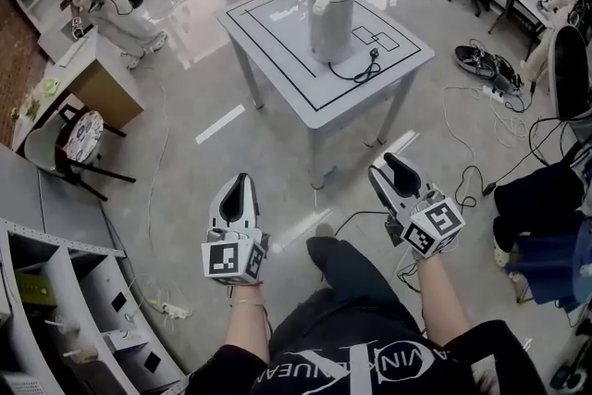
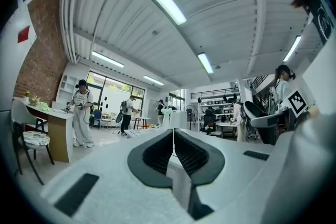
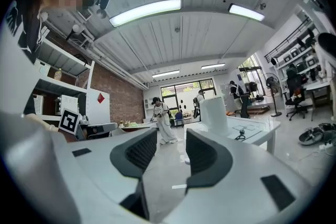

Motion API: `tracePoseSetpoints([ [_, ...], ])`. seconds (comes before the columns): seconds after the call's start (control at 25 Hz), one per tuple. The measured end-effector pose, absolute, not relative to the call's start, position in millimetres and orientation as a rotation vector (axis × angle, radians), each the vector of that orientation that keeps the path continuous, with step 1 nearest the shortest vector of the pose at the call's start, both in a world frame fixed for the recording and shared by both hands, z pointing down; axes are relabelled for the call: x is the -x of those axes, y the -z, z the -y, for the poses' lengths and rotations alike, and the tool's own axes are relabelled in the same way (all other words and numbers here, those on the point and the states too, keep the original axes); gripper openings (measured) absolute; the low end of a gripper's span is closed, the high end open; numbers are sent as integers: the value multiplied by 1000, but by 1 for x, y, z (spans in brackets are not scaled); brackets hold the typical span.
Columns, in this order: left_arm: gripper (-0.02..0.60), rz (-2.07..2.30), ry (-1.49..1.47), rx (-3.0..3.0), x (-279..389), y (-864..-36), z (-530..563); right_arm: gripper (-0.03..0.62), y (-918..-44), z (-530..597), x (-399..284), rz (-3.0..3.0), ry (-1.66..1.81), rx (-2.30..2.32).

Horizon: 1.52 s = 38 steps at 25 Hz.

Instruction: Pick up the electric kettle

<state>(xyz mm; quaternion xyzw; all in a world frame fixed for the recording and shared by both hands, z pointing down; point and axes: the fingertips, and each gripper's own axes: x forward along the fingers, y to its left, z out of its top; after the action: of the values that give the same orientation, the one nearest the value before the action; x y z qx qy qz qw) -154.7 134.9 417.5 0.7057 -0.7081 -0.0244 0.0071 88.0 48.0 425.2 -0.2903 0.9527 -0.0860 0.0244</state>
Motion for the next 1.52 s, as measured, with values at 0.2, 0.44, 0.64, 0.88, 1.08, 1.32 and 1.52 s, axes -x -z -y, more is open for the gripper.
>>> tracePoseSetpoints([
  [0.2,14,2218,85,-2230,167,-414,-101,153,-426,-15,-74,-2935,261,881],
  [0.44,14,2212,58,-2254,185,-417,-34,153,-429,49,-46,-2924,278,846],
  [0.64,14,2182,51,-2249,202,-426,32,153,-438,111,-17,-2945,312,819],
  [0.88,14,2140,50,-2263,219,-434,113,153,-442,185,12,-2970,340,795],
  [1.08,14,2110,67,-2295,223,-433,166,153,-440,231,35,-2976,328,762],
  [1.32,14,2072,86,-2320,222,-437,203,158,-432,266,56,-2991,303,703],
  [1.52,14,2035,89,-2305,224,-446,220,165,-426,283,75,-3010,309,664],
])
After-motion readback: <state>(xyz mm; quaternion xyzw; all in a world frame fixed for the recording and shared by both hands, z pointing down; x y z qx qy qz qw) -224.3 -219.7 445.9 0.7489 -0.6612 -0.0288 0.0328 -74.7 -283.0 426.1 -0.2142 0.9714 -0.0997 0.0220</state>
